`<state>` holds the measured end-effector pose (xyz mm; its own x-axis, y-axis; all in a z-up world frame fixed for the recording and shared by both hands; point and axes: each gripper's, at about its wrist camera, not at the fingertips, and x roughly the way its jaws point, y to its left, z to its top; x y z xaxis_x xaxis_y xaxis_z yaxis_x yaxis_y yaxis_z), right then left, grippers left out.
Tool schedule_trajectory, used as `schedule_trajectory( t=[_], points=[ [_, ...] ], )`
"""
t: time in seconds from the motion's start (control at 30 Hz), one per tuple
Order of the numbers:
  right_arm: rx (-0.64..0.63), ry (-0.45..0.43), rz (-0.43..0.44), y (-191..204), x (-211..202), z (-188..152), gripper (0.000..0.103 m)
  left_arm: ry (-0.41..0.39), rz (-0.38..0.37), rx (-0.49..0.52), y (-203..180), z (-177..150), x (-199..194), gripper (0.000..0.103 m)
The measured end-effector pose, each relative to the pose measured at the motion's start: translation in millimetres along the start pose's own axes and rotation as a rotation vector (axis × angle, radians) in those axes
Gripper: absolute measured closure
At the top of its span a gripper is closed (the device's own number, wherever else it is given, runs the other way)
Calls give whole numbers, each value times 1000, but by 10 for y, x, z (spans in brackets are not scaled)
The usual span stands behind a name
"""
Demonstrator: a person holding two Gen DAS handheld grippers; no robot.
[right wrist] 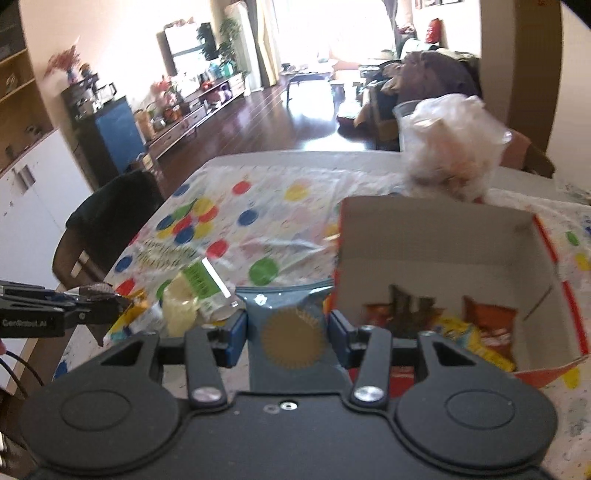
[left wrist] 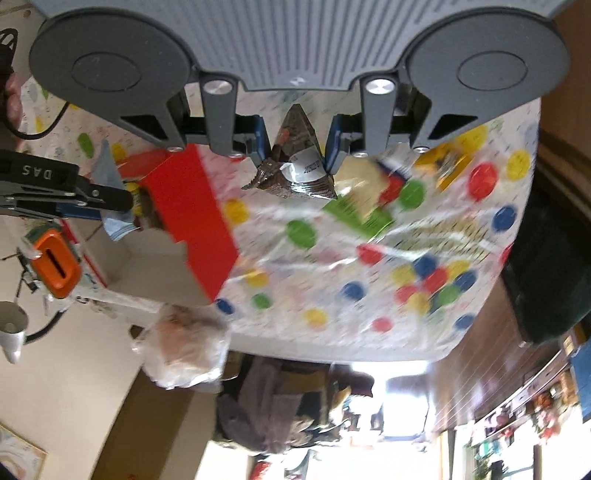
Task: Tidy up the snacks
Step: 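Carry both held snacks into the red box and lower them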
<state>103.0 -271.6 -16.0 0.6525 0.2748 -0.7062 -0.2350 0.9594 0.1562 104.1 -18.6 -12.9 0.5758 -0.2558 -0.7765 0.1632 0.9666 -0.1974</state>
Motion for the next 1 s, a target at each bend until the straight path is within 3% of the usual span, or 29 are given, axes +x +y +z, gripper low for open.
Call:
schedule_trajectory(
  t=[0.5, 1.0],
  points=[
    [39, -31, -76, -928, -122, 187, 57, -13, -85, 145, -1224, 419, 364, 73],
    [92, 62, -97, -1784, 206, 136, 57, 124, -78, 181, -1868, 559, 1120, 73]
  ],
)
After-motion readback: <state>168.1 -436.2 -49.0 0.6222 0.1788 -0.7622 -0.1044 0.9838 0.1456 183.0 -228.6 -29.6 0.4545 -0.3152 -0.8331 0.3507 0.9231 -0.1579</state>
